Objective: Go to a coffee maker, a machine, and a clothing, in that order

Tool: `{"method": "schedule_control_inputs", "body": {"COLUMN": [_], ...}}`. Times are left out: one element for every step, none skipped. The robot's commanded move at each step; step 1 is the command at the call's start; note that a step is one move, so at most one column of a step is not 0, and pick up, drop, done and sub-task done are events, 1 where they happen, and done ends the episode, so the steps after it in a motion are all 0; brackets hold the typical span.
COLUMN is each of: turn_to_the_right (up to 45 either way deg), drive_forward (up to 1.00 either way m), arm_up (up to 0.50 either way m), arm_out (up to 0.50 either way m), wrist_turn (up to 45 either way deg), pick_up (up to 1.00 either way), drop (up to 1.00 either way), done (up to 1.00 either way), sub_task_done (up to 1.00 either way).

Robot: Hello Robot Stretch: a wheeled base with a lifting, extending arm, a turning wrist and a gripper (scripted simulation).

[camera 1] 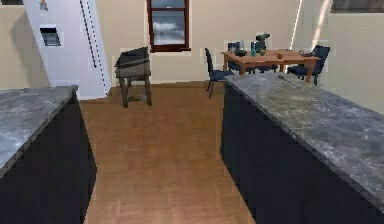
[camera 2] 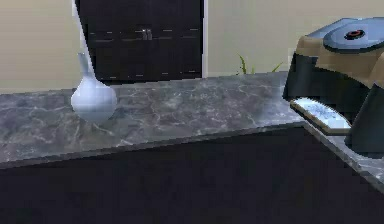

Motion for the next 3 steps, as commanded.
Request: {"method": "schedule_control_inputs", "body": {"turn_to_the_right": [-6.0,0.0,-3.0], "drive_forward": [0.00,1.00,0.00], "arm_up": [0.00,0.00,0.00], "arm_out": [0.00,0.00,0.00], "wrist_turn": [0.0,0.0,0.0], "pick_up": [0.00,0.00,0.00], "drop": [0.00,0.00,0.00], "done": [0.00,0.00,0.00], "sub_task_done": [0.00,0.00,0.00]}}
